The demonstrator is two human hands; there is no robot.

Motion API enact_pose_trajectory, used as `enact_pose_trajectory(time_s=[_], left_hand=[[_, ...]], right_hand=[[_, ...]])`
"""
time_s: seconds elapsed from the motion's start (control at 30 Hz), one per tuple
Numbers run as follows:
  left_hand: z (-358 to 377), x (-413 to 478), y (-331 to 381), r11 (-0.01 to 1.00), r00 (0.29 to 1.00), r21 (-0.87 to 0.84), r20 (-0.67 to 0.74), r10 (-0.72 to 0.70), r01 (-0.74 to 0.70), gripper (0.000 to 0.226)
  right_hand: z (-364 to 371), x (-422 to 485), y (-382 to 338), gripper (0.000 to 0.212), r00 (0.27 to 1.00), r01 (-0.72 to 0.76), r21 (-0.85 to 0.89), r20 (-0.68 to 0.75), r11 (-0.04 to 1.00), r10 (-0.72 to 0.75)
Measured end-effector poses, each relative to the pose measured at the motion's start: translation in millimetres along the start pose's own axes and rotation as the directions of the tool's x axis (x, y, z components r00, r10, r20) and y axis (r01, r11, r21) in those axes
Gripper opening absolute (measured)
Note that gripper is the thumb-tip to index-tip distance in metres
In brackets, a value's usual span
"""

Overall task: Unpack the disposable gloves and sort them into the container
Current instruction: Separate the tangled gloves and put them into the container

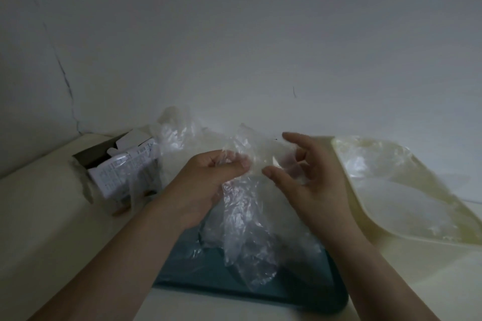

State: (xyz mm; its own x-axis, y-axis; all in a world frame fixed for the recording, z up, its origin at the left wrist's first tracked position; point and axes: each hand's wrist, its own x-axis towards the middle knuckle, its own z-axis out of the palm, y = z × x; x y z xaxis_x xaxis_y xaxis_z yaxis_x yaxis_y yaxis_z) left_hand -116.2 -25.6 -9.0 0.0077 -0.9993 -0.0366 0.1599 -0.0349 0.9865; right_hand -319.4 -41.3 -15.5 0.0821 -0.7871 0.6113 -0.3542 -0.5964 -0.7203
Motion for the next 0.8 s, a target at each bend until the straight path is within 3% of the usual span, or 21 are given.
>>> enact_pose_trajectory(time_s=[0.1,0.23,0.37,0.47,0.63,0.8], left_hand=[[0.0,-1.6,8.0,0.991,0.998,-0.12,0.038,-0.053,0.058,0.025],[-7.6,2.0,10.2,0.986,1.0,-0.167,-0.02,-0.007,0.003,0.017],[-13.3,5.4,11.9,0.989,0.995,-0.146,-0.101,-0.004,-0.01,0.023],[-11.6,4.7,13.4,0.998,0.988,-0.057,-0.154,0.017,-0.026,0.024],[-1.1,-7.4,20.1,0.99,0.994,-0.136,-0.104,0.012,-0.026,0.027],[23.2,-17.3,29.1,0.997,0.992,0.058,-0.107,0.062,-0.056,0.022]], right_hand=[[4.5,-1.1,2.5,0.008,0.988,-0.142,0.132,0.079,0.981,0.133],[5.1,-1.4,5.6,0.023,0.951,-0.307,0.275,0.054,0.911,0.304],[0.2,-0.1,5.5,0.022,0.905,-0.401,0.347,0.007,0.848,0.426],[-1.6,1.8,-3.5,0.022,0.911,-0.383,0.308,-0.03,0.871,0.411],[-18.1,5.2,-34.5,0.021,0.932,-0.33,0.3,-0.047,0.895,0.36],[-74.3,23.7,-46.4,0.019,0.918,-0.313,0.316,-0.14,0.896,0.37]])
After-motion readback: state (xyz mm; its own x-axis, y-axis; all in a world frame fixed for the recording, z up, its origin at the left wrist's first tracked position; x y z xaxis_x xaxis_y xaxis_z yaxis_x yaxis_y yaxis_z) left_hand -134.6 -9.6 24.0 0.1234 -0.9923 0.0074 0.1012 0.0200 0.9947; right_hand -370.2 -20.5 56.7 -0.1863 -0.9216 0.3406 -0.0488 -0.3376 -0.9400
